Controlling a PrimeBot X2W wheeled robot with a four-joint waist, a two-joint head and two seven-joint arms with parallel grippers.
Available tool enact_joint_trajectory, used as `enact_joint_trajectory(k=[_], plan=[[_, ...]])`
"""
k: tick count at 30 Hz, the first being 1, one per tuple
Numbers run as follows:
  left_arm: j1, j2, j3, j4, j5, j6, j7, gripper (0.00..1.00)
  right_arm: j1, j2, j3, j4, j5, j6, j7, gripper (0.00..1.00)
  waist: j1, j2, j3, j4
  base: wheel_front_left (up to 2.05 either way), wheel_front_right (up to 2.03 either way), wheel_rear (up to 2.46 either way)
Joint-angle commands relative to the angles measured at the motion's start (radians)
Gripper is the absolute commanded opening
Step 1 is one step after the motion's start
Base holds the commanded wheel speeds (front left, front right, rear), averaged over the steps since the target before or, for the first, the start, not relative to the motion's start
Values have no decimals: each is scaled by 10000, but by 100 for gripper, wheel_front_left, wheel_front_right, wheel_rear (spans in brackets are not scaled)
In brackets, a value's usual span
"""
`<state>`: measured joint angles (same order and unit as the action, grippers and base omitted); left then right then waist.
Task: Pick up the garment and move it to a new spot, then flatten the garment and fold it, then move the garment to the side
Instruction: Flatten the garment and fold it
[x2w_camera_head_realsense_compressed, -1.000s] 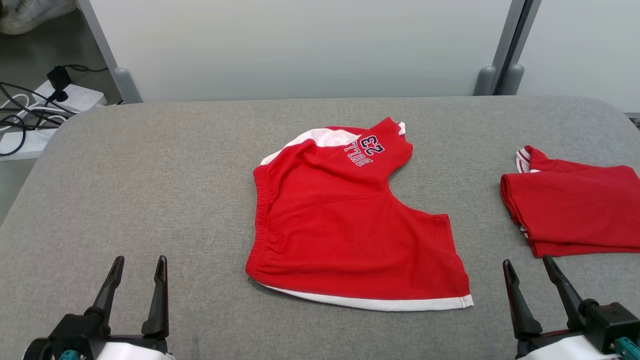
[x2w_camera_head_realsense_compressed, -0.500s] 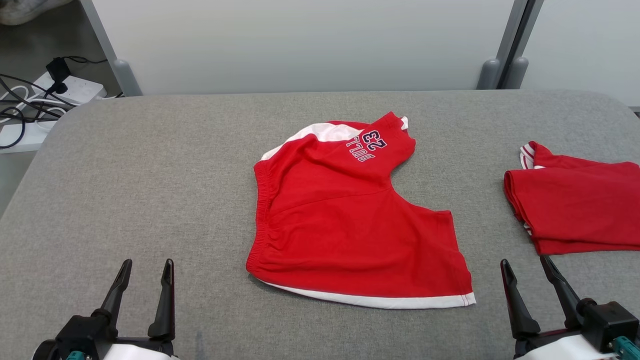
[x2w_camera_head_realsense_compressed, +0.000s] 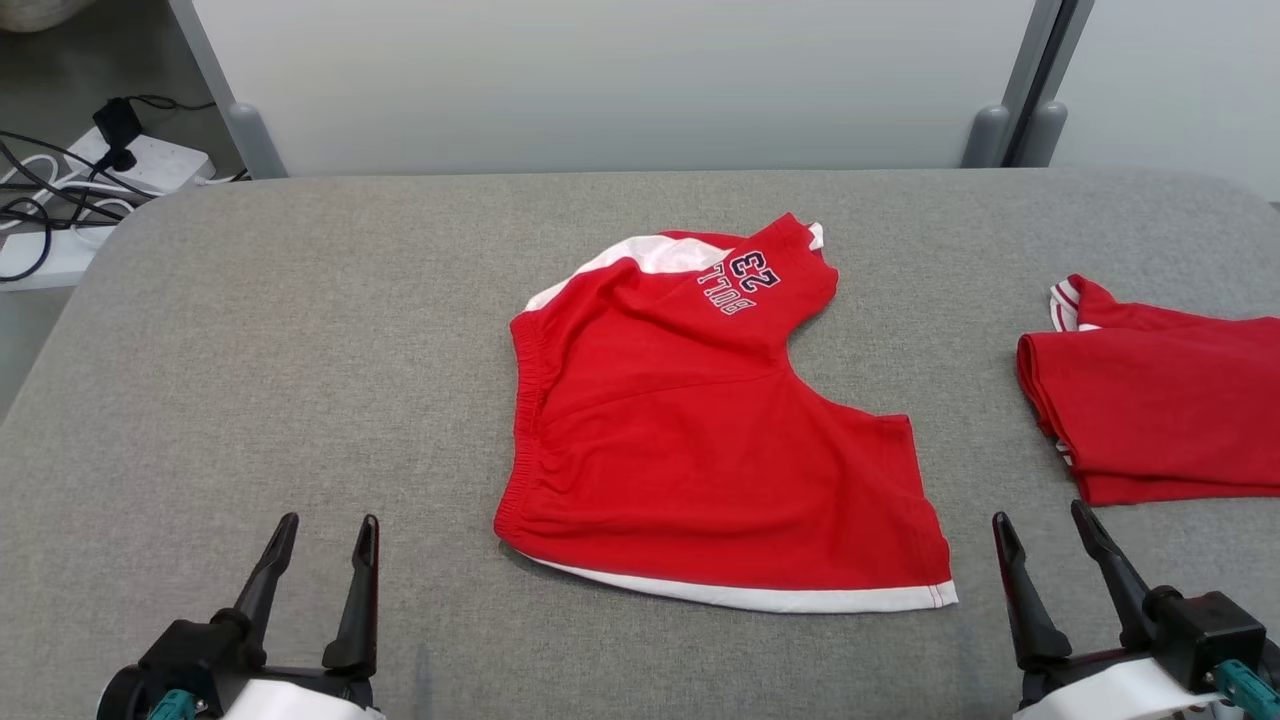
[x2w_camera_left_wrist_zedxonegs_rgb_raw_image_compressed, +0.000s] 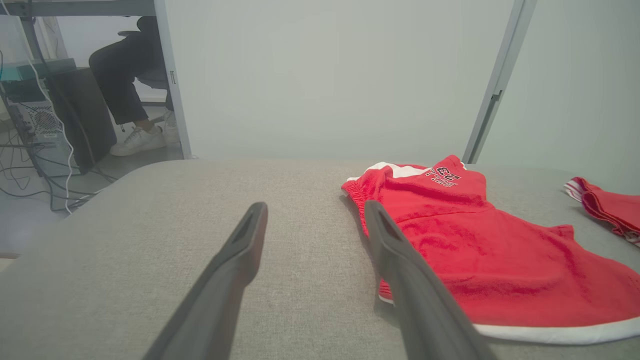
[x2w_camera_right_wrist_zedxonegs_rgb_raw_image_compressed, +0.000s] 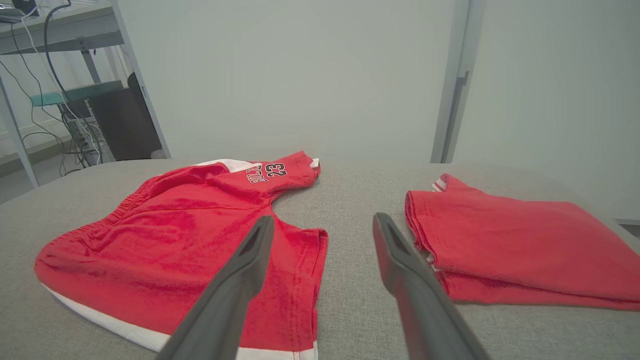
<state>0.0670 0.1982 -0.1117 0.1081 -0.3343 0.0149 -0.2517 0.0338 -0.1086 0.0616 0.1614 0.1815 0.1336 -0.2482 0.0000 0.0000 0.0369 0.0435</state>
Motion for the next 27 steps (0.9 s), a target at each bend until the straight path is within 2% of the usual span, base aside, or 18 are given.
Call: enact_joint_trajectory(k=[1, 9, 13, 27], plan=[[-729, 42, 202, 38, 13, -208, -99, 100, -458, -198, 300, 41, 134, -29, -82, 100, 0, 0, 133, -23, 0, 0, 0], [-1651, -134, -864, 1264, -281, -1083, 551, 100, -798, -316, 705, 991, 367, -29, 1072, 100, 0, 0, 889, -50, 0, 0, 0], [-2093, -63, -1334, 1732, -443, -1297, 789, 100, -1012, -389, 997, 1188, 476, -29, 1371, 100, 0, 0, 1238, -115, 0, 0, 0], [-3494, 558, -2814, 3270, -1621, -1452, 1315, 100, -1733, -490, 2081, 2048, 883, -29, 1627, 100, 0, 0, 1870, -464, 0, 0, 0]])
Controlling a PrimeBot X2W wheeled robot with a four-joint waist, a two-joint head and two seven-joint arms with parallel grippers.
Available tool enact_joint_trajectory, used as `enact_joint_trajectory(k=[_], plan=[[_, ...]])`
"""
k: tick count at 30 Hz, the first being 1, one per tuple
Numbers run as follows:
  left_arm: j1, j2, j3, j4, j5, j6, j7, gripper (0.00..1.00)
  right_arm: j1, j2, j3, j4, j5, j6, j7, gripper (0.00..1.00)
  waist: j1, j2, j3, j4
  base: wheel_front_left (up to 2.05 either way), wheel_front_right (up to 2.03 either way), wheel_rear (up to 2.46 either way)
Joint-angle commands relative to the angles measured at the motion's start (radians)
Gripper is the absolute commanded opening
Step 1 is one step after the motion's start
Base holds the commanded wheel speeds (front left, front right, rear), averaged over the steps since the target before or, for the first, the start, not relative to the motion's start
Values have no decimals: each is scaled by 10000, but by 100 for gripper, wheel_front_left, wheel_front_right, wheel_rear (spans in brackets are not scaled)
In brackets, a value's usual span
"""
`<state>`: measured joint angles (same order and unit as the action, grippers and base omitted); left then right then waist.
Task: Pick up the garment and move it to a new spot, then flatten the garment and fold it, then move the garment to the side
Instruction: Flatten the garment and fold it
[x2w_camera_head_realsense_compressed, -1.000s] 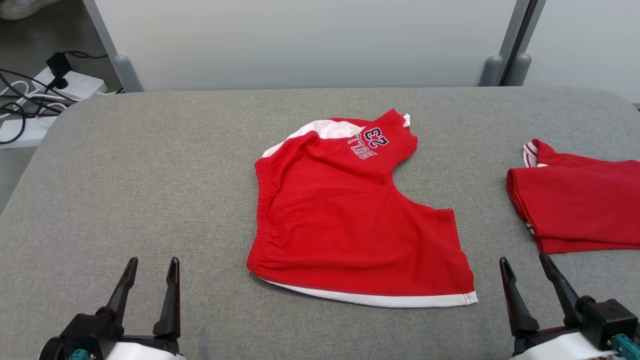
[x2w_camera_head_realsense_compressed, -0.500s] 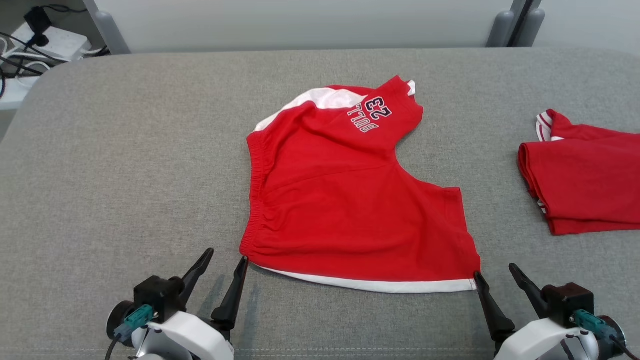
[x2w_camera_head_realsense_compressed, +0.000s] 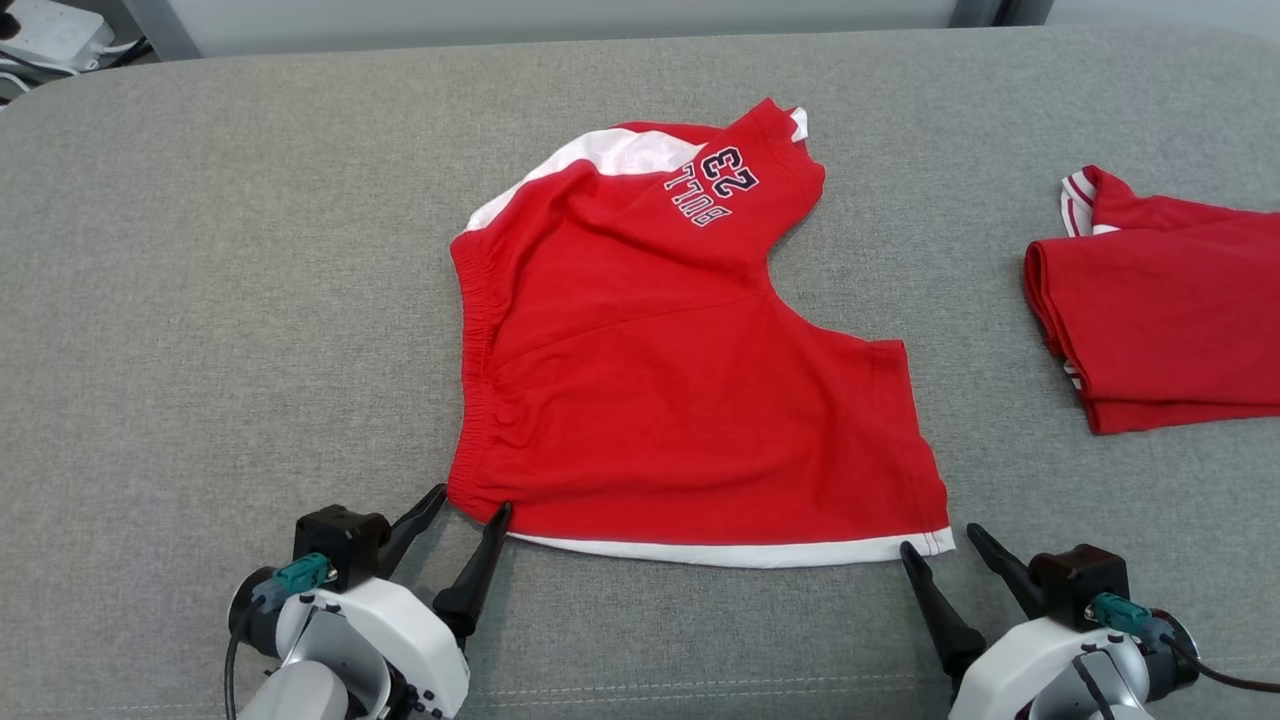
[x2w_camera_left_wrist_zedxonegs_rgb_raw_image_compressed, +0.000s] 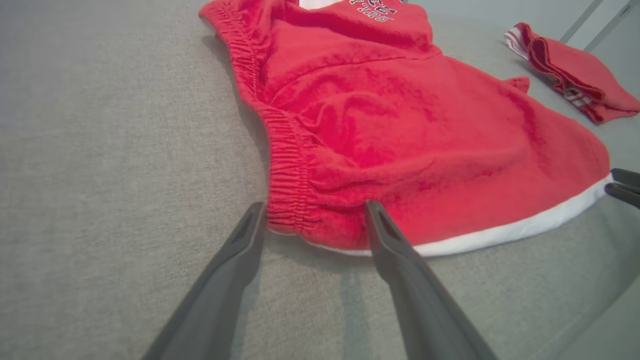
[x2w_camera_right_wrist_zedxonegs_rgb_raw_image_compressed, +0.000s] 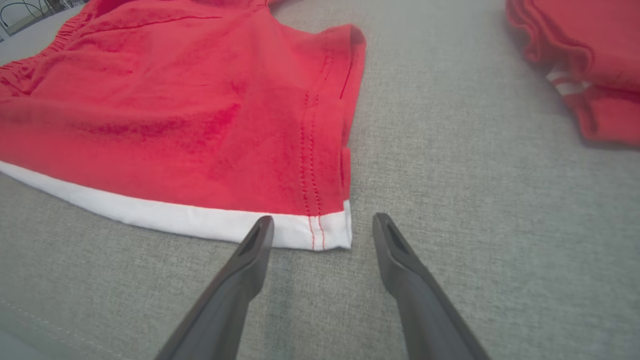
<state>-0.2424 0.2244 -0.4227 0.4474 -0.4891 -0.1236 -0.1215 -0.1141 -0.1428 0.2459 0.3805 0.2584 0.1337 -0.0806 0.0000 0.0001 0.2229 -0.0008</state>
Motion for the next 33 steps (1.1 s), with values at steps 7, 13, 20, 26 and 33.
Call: enact_joint_trajectory(k=[7, 13, 20, 26, 33], plan=[[-701, 572, -294, 271, -643, -69, -90, 0, -568, -114, 535, 304, 356, -30, -69, 6, 0, -1, -28, -100, 0, 0, 0], [-398, 680, -508, 322, -1073, -70, -191, 0, -360, -228, 608, 410, 734, -30, -35, 0, 0, -1, -218, -47, 0, 0, 0], [856, 855, -414, -587, -1404, 345, -19, 0, 1205, -148, -182, -737, 908, -30, 202, 0, 0, -1, -538, 66, 0, 0, 0], [1769, 1087, -248, -1704, -1669, 805, 275, 0, 2409, 217, -836, -2072, 772, -30, 728, 0, 0, -1, -620, 8, 0, 0, 0], [2524, 1746, -193, -3379, -1950, 1145, 1307, 0, 3345, 578, -1570, -3787, 699, -30, 1565, 0, 0, -1, -614, -143, 0, 0, 0]])
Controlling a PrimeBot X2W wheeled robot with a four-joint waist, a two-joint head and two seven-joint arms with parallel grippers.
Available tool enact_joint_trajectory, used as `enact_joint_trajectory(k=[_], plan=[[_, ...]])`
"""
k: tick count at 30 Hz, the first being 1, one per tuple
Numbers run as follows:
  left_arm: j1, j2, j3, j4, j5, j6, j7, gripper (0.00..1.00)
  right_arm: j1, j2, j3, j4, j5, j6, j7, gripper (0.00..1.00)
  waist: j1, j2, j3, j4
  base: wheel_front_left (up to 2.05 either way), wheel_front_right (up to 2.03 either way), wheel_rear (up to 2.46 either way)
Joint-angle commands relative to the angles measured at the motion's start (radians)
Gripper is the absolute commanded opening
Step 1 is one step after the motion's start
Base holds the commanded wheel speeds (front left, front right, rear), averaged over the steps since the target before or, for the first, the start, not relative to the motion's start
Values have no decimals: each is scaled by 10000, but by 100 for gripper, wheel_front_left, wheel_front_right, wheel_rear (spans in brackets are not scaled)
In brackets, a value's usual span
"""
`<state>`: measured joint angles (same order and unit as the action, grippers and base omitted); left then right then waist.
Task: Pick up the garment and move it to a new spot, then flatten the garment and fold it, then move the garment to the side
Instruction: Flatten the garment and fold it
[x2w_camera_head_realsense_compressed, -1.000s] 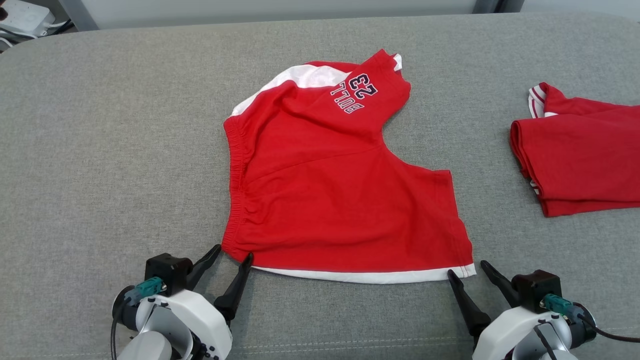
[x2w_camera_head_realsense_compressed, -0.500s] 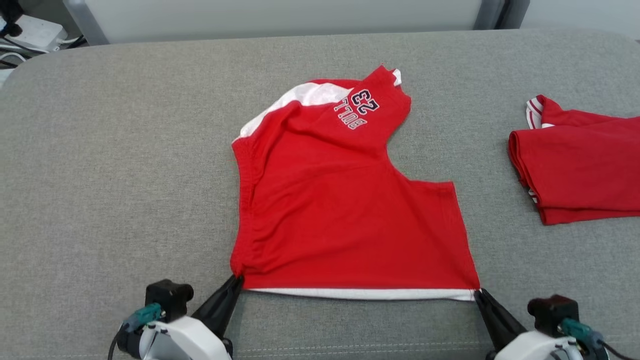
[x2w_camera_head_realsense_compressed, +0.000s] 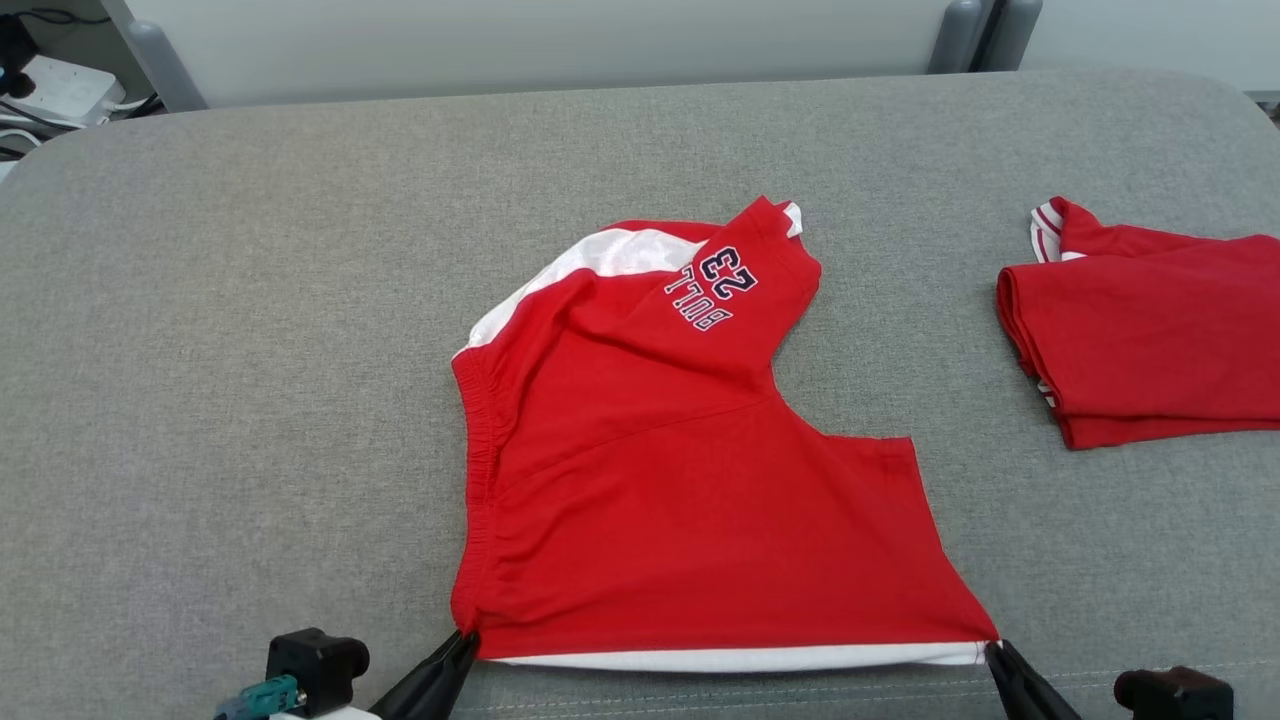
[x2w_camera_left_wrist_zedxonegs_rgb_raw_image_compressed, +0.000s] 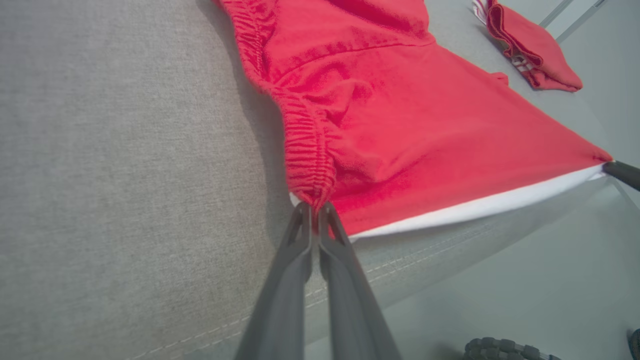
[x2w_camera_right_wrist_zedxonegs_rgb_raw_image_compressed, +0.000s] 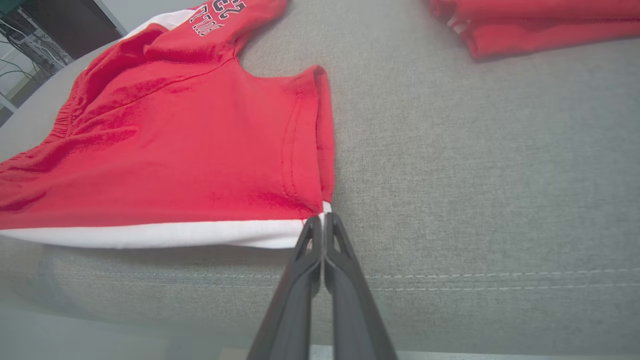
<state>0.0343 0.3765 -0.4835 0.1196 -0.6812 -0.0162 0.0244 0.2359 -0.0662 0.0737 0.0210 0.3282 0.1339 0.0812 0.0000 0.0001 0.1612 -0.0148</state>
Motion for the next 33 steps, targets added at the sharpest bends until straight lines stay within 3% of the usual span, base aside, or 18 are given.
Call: enact_joint_trajectory(k=[1, 5, 9, 12, 17, 24, 33], plan=[[-196, 337, 425, -364, -111, 105, 97, 0, -176, -197, 78, -438, 30, -32, 65, 0, 0, -1, -4, -13, 0, 0, 0], [-416, 781, 547, -1611, -387, 128, 969, 0, -612, -438, -253, -1308, 373, -32, 711, 0, 0, -1, 147, 75, 0, 0, 0], [-1420, 1117, 757, -2383, -524, 4, 1651, 0, -2093, -989, -289, -1674, 716, -32, 1241, 0, 0, -1, 643, 240, 0, 0, 0], [-2438, 903, 922, -2467, -975, -281, 1891, 0, -3813, -1538, -42, -1341, 850, -32, 1537, 0, 0, -1, 1049, 363, 0, 0, 0], [-4278, 452, 1057, -1297, -1505, -752, 1882, 0, -7077, -2417, 916, 444, 768, -32, 1769, 0, 0, -1, 1706, 697, 0, 0, 0], [-6554, -444, 910, 1156, -2048, -1090, 1096, 0, -10861, -2738, 2463, 3879, 838, -32, 1451, 0, 0, -1, 2469, 1439, 0, 0, 0], [-8143, -1206, -411, 3547, -3086, -1141, 229, 0, -13178, -2785, 4339, 7230, 1418, -32, 565, 0, 0, -1, 2878, 2186, 0, 0, 0]])
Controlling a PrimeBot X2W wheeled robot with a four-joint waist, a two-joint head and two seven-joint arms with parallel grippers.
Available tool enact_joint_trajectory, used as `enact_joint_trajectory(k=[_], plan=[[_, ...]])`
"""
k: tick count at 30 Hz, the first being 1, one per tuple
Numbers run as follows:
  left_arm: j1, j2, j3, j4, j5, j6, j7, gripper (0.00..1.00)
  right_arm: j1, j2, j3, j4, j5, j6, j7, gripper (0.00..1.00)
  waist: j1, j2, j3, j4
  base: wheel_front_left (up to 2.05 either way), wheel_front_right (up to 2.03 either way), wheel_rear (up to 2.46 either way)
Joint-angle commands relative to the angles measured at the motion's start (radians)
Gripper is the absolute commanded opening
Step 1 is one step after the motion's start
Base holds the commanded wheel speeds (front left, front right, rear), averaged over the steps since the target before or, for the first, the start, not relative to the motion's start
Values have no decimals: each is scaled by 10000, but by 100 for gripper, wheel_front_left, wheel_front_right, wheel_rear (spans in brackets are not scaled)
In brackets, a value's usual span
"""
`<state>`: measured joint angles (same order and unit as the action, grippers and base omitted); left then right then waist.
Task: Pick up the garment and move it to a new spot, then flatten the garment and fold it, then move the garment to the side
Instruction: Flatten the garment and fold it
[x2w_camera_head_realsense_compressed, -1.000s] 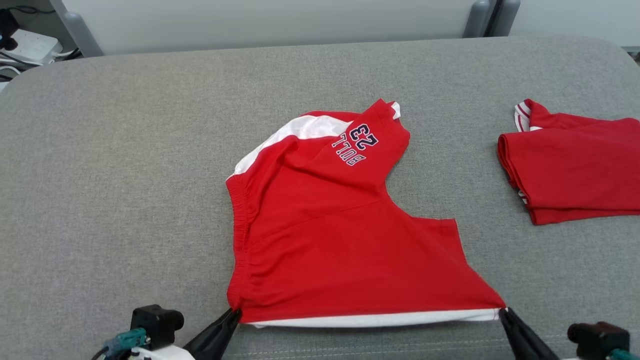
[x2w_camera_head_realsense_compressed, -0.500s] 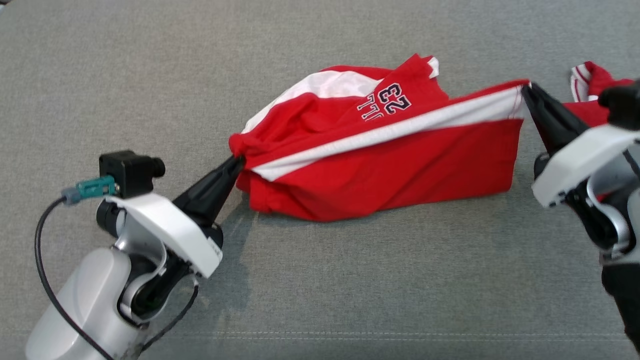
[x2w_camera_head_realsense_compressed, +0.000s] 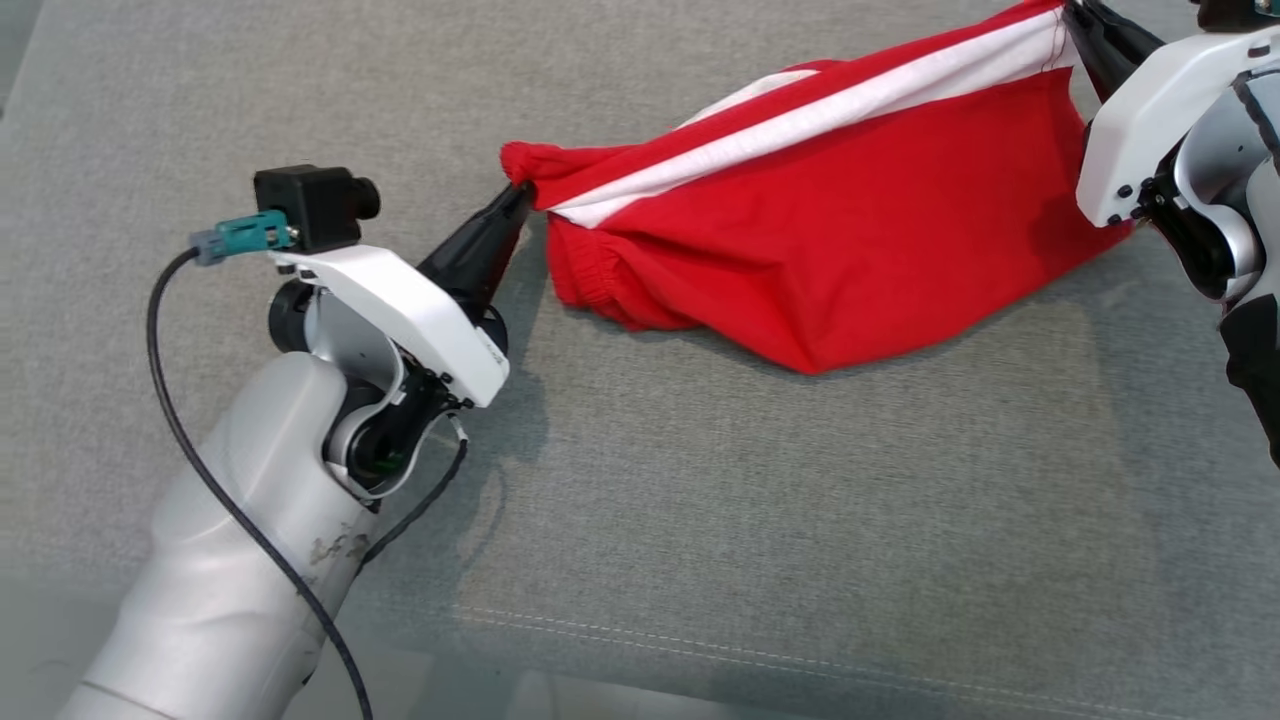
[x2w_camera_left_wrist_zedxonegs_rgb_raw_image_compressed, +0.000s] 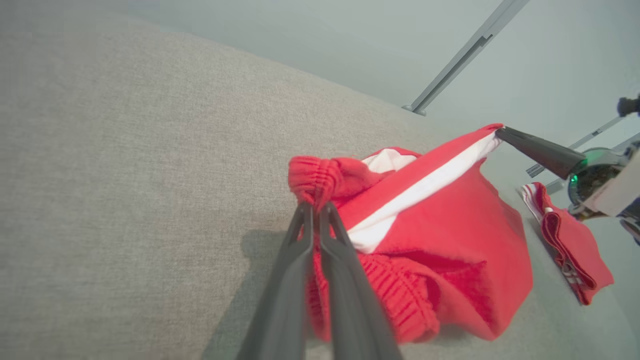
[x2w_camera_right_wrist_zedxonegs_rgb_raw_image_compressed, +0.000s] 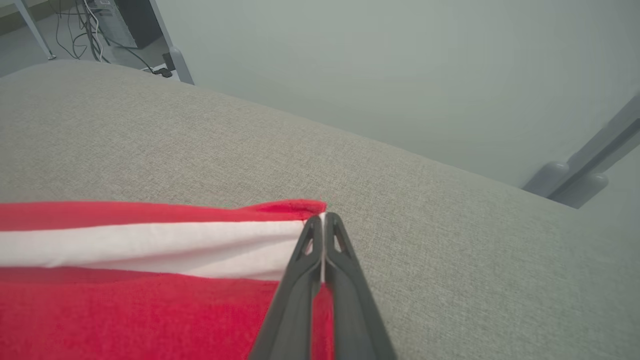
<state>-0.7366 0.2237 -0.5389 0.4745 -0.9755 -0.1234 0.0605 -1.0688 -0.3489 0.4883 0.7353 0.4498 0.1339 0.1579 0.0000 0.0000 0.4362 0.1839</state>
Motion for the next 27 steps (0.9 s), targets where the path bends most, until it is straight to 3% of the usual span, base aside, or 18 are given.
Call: enact_joint_trajectory(k=[1, 2, 3, 4, 5, 6, 7, 8, 17, 22, 27], plan=[[-519, 284, -27, 124, -290, -70, -230, 0, -252, 57, 353, 348, 298, -32, -326, 0, 0, 0, 136, 226, 0, 0, 0], [-601, 263, -191, 235, -409, -70, -345, 0, -361, 74, 501, 575, 402, -32, -455, 0, 0, 0, 157, 255, 0, 0, 0], [-665, 240, -357, 352, -536, -70, -424, 26, -450, 85, 632, 794, 514, -32, -569, 0, 0, 0, 175, 282, 0, 0, 0], [-665, 240, -357, 352, -536, -70, -424, 26, -450, 85, 632, 794, 514, -32, -569, 0, 0, 0, 175, 282, 0, 0, 0], [-727, 222, -480, 441, -658, -71, -562, 94, -528, 100, 738, 988, 649, -32, -685, 2, 0, 0, 194, 304, 0, 0, 0], [-846, 227, -704, 613, -809, -71, -898, 100, -649, 130, 881, 1317, 958, -32, -956, 40, 0, 0, 217, 337, 0, 0, 0], [-846, 227, -704, 613, -809, -71, -898, 100, -649, 130, 881, 1317, 958, -32, -956, 40, 0, 0, 217, 337, 0, 0, 0], [-903, 240, -804, 686, -857, -71, -1085, 100, -694, 146, 955, 1438, 1128, -32, -1066, 100, 0, 0, 235, 353, 0, 0, 0], [-1085, 299, -1004, 1997, 30, 72, -3056, 100, -695, 15, 1104, 2231, 2052, -32, -2725, 100, 0, 0, 277, 342, 0, 0, 0], [-530, 136, -796, 1636, 359, 252, -3196, 100, -165, -11, 1179, 2104, 2495, -32, -3266, 100, 0, 0, 225, 257, 0, 0, 0], [22, 227, -1069, 971, 231, 177, -2748, 100, 317, -154, 1453, 1565, 2928, -32, -3038, 100, 0, 0, 171, 186, 0, 0, 0]])
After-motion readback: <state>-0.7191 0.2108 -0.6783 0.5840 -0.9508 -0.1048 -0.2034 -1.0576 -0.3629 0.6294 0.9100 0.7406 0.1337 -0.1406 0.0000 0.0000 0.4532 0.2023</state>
